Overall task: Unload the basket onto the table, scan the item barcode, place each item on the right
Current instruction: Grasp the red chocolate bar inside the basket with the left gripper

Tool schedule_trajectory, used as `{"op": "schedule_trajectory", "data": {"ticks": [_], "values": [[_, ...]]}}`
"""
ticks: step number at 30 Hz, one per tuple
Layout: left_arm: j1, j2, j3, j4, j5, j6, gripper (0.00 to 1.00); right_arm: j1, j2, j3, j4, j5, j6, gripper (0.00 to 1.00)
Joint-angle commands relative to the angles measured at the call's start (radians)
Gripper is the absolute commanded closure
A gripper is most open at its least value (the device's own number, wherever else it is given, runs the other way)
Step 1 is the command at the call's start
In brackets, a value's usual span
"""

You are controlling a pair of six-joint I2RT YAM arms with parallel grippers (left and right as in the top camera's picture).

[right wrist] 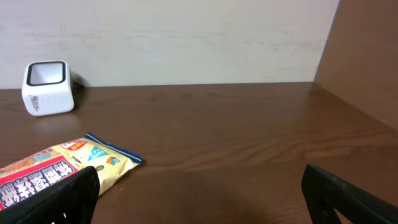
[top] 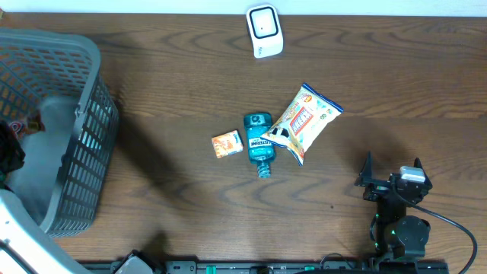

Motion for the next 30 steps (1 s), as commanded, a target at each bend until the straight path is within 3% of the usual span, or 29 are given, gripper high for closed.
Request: {"op": "schedule_trajectory", "data": {"ticks": [1, 4, 9, 10, 12, 16, 23, 30], "values": [[-0.002, -0.044, 0.008, 0.048, 0.088, 0.035, 0.93, 0.005, -0.005, -0.001, -0.002, 0.009, -0.016, 0.01], [-0.002, -0.074, 0.008, 0.121, 0.179, 0.058, 0.93, 0.005, -0.005, -0.001, -0.002, 0.009, -0.016, 0.01], [-0.002, -0.102, 0.008, 0.114, 0.141, 0.059, 0.91, 0.005, -0.005, -0.001, -0.002, 0.009, -0.016, 0.01], [-0.002, -0.101, 0.008, 0.095, 0.114, 0.059, 0.75, 0.005, -0.005, -0.001, -0.002, 0.009, -0.016, 0.01], [-0.002, -0.092, 0.008, 0.04, 0.028, 0.058, 0.27, 0.005, -0.005, -0.001, -0.002, 0.009, -0.016, 0.01], [-0.002, -0.038, 0.008, -0.09, -0.127, 0.011, 0.1, 0.005, -0.005, -0.001, -0.002, 0.009, -0.016, 0.01], [-0.002, 0.138, 0.008, -0.169, -0.152, -0.176, 0.02, 0.005, -0.005, -0.001, -0.002, 0.009, -0.016, 0.01], [-0.002, 0.336, 0.008, -0.303, -0.153, -0.235, 0.01, 0.005, -0.005, -0.001, -0.002, 0.009, -0.016, 0.01]]}}
